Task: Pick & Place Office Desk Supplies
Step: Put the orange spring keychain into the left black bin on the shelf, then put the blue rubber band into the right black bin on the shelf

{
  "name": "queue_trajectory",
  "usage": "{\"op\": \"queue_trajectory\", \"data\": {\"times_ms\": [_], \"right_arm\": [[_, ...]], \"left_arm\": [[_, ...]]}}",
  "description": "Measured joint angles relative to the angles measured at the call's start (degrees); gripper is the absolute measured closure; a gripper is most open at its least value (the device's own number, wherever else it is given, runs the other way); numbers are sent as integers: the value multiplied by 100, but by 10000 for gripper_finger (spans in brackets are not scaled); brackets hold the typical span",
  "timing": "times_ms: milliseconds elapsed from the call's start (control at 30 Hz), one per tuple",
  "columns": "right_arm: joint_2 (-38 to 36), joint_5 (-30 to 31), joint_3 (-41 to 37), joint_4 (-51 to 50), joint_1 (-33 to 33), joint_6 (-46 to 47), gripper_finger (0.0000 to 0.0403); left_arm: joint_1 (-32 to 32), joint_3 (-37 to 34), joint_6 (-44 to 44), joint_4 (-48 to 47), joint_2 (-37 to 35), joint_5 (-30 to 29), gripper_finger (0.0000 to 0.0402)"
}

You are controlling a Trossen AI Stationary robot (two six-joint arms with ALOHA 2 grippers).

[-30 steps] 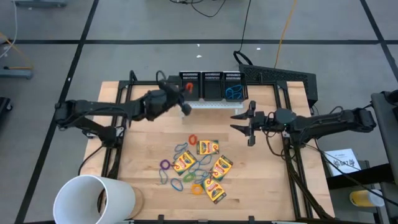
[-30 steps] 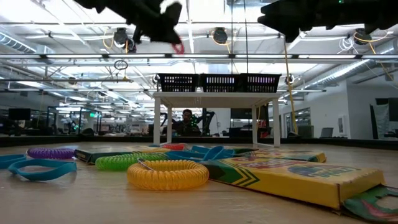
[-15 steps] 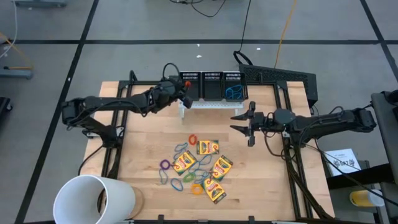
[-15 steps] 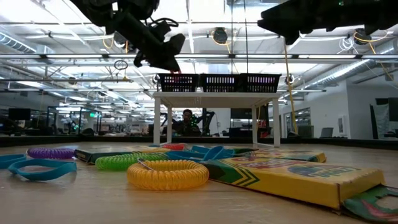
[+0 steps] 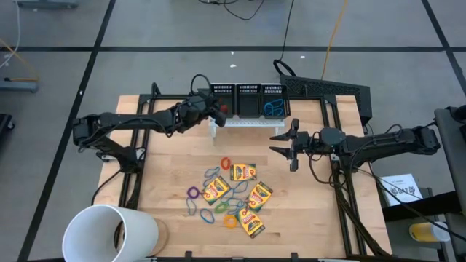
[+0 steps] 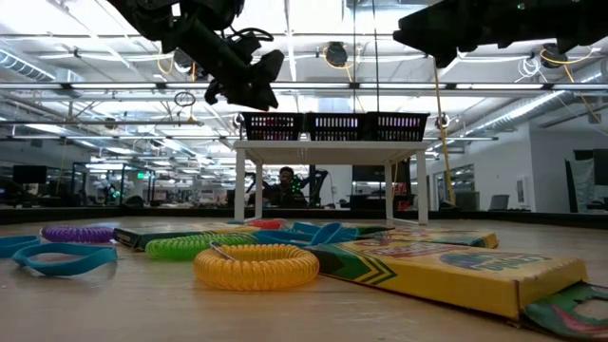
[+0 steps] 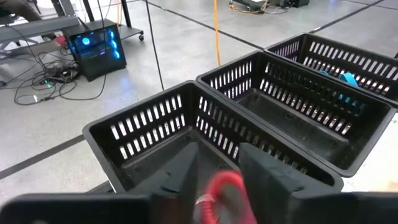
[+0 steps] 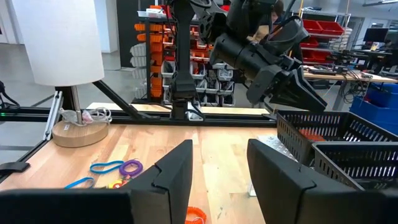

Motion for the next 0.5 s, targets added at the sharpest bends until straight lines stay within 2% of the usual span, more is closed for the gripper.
{"op": "queue_trajectory", "data": {"times_ms": [133, 233, 333, 500], "right_arm": [[0, 0, 0, 0, 0, 0, 263], [0, 0, 0, 0, -1, 0, 263], [0, 0, 0, -2, 0, 0, 263], [0, 0, 0, -2, -1, -2, 264]], "left_arm": [[-2, 0, 97, 8, 0, 0, 208], [-53, -4, 512, -53, -107, 25, 177], [-210, -4, 969, -80, -399, 36, 157], [-555, -4, 1064, -263, -1139, 11, 141]]}}
